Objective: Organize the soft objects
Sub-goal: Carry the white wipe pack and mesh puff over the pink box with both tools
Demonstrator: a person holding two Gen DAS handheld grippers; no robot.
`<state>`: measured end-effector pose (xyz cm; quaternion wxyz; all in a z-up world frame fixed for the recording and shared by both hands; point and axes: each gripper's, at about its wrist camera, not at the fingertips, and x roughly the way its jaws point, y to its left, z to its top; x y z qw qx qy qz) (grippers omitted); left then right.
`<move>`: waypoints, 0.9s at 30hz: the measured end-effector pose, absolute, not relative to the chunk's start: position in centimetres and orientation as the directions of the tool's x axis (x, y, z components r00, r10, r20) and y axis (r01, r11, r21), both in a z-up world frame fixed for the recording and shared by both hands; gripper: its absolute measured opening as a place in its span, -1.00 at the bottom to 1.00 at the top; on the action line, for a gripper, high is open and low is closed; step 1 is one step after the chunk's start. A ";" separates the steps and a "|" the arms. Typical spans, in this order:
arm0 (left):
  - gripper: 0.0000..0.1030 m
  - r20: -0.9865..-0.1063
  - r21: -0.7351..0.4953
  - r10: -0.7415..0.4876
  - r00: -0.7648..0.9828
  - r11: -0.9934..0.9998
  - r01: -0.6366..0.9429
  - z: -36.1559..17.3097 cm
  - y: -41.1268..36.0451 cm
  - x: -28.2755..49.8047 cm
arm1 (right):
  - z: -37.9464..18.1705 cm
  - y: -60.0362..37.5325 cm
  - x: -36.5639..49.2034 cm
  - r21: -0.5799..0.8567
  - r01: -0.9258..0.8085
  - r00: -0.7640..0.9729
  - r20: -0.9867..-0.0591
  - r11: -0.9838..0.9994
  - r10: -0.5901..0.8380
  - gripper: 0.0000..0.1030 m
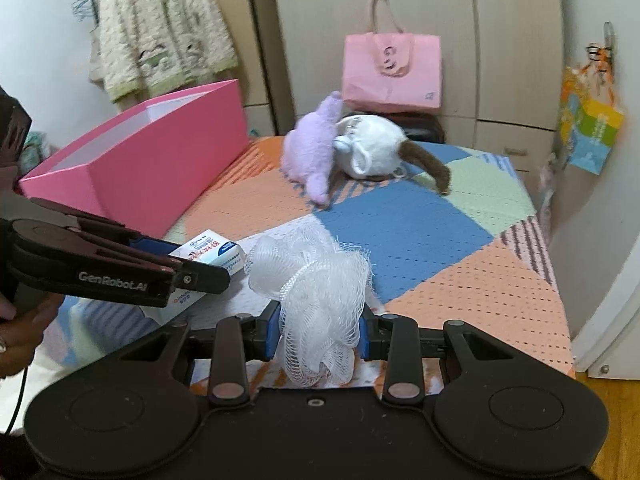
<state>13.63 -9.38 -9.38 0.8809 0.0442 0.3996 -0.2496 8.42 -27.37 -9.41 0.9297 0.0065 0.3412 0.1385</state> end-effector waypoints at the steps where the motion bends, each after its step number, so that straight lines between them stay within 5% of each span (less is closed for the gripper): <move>1: -0.24 -0.728 -0.129 -0.413 0.547 0.866 0.482 -9.1 -8.9 13.3 | -9.1 -27.2 8.4 0.110 -0.264 0.715 -0.645 0.958 0.271 -0.22; 12: -0.24 -0.733 -0.207 -0.479 0.482 0.833 0.513 -6.5 -4.2 10.5 | -5.8 -23.0 9.6 0.189 -0.444 0.521 -0.740 0.876 0.424 -0.21; 18: -0.24 -0.748 -0.215 -0.477 0.462 0.832 0.511 -4.6 -0.4 9.5 | -2.9 -20.2 9.2 0.223 -0.528 0.457 -0.739 0.819 0.496 -0.21; 27: -0.24 -0.654 -0.176 -0.471 0.592 0.856 0.486 0.7 5.3 8.5 | 2.1 -15.4 9.6 0.179 -0.656 0.466 -0.669 0.733 0.580 -0.20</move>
